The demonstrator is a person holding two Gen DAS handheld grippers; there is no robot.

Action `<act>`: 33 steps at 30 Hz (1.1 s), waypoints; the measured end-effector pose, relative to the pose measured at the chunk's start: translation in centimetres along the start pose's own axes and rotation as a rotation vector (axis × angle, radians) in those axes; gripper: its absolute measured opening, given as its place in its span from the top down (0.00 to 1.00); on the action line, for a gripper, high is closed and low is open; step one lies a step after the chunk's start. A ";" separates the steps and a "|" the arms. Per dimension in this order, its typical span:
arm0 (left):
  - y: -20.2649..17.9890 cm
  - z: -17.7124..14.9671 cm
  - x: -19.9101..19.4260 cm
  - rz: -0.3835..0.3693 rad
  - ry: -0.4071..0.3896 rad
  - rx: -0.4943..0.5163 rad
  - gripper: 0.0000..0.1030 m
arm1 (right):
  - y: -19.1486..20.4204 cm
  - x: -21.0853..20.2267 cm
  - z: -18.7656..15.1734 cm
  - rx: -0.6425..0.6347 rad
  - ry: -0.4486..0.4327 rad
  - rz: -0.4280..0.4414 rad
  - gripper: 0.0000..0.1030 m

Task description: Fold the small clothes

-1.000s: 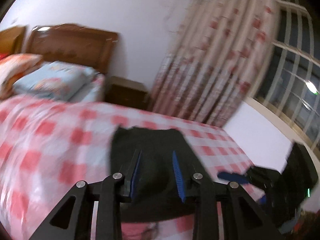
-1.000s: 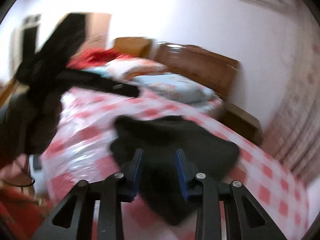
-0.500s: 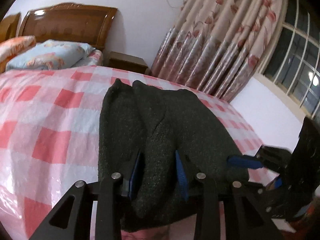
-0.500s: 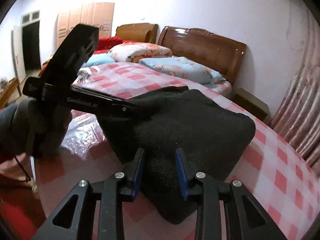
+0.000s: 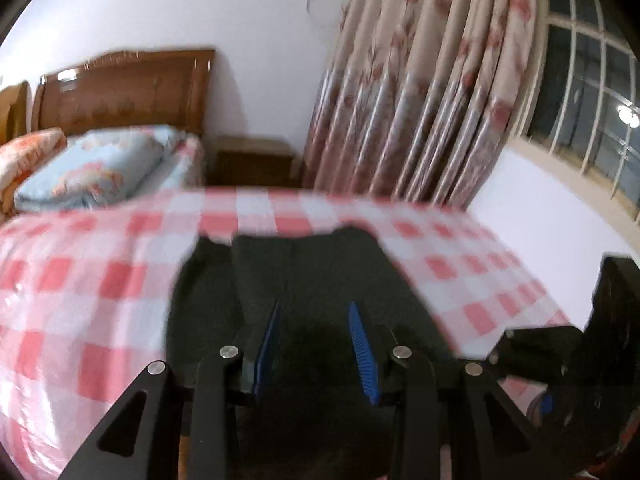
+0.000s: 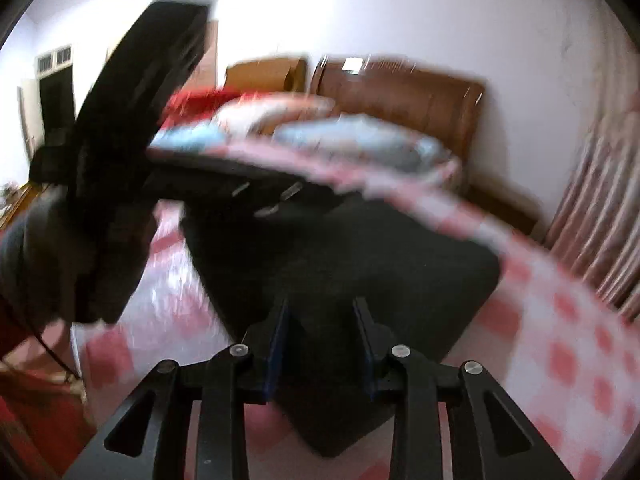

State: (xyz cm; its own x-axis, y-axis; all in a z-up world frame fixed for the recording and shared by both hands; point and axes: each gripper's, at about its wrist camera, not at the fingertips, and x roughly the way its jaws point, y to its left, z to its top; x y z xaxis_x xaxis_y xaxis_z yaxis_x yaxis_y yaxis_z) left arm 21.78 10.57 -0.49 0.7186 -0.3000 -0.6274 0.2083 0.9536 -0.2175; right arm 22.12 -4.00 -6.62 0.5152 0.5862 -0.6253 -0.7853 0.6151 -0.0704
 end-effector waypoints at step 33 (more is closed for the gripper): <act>-0.7 -3.1 1.1 0.087 -0.087 0.047 0.66 | 7.1 1.0 -3.3 -0.494 0.044 -0.215 0.00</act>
State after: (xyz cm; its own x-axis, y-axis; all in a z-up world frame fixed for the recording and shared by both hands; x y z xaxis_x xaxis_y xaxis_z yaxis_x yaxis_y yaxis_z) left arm 20.40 9.50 -3.35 0.7895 -0.2147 -0.5749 0.1723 0.9767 -0.1281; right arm 15.88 -0.77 -10.29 0.6758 0.4450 -0.5876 -0.7369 0.3917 -0.5509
